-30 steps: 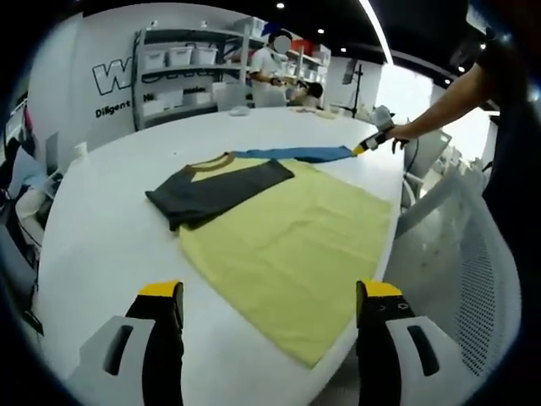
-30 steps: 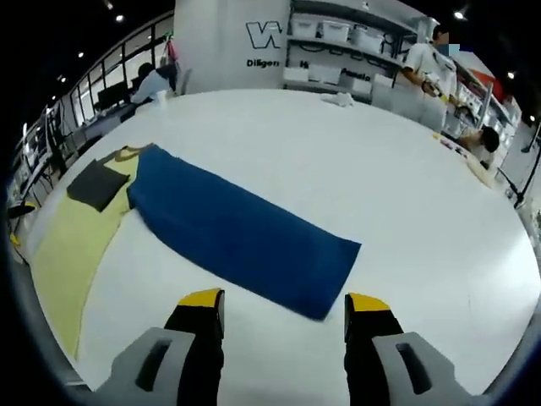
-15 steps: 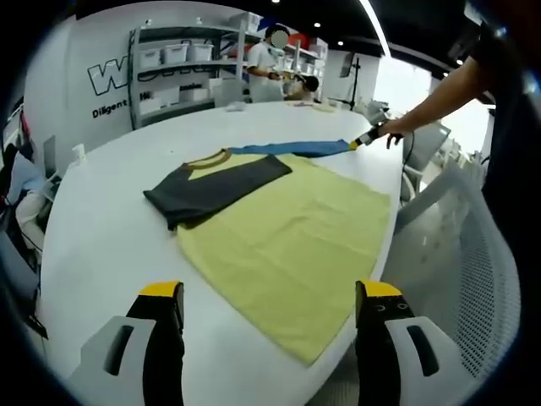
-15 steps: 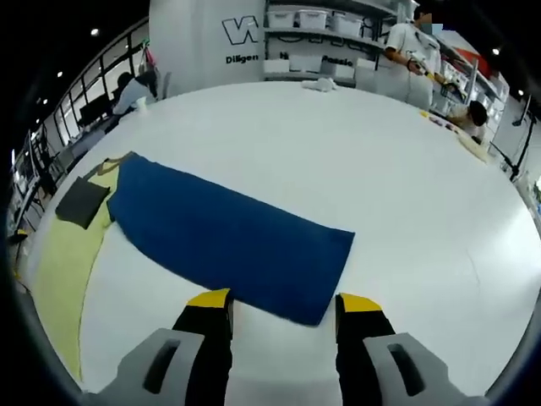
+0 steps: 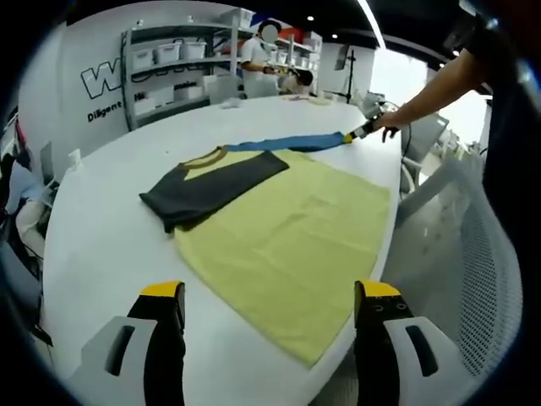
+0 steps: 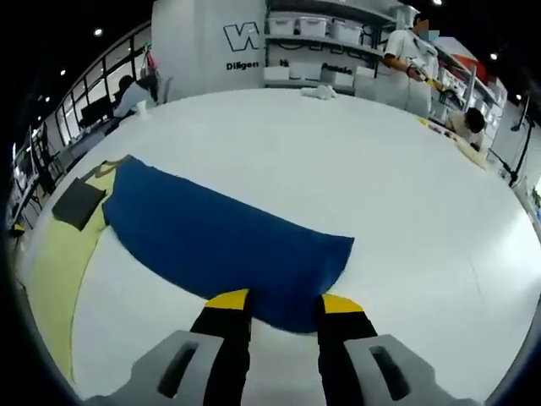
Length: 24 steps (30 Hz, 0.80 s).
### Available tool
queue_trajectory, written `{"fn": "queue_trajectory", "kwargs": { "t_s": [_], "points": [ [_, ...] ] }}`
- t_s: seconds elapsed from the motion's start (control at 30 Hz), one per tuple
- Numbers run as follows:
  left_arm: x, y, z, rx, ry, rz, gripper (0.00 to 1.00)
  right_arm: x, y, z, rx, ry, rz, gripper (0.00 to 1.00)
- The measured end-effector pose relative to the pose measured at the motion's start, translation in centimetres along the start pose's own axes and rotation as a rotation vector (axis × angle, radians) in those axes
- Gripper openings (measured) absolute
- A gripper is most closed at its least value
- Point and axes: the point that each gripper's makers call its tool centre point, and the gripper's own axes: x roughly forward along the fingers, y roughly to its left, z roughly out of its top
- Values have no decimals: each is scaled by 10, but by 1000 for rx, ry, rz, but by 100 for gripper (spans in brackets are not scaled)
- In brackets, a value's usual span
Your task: Fold the garment on the visible template until the final outline fits inside the template.
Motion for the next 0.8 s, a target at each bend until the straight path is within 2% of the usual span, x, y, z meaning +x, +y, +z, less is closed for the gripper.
{"fn": "queue_trajectory", "kwargs": {
  "t_s": [0.23,0.3,0.43,0.6,0.8],
  "points": [
    [-3,-2,0,21,6,-10,79,0,5,1,-45,4,38,10],
    [-4,-2,-1,18,6,-7,79,2,8,2,-82,0,55,6],
    [-7,-2,-3,12,0,0,79,0,11,2,-90,20,60,0],
    [-8,-1,-7,19,8,1,78,-5,14,5,-106,23,71,0],
    [-7,3,-3,5,-16,11,78,-16,16,19,-108,-25,87,0]
  ]
}}
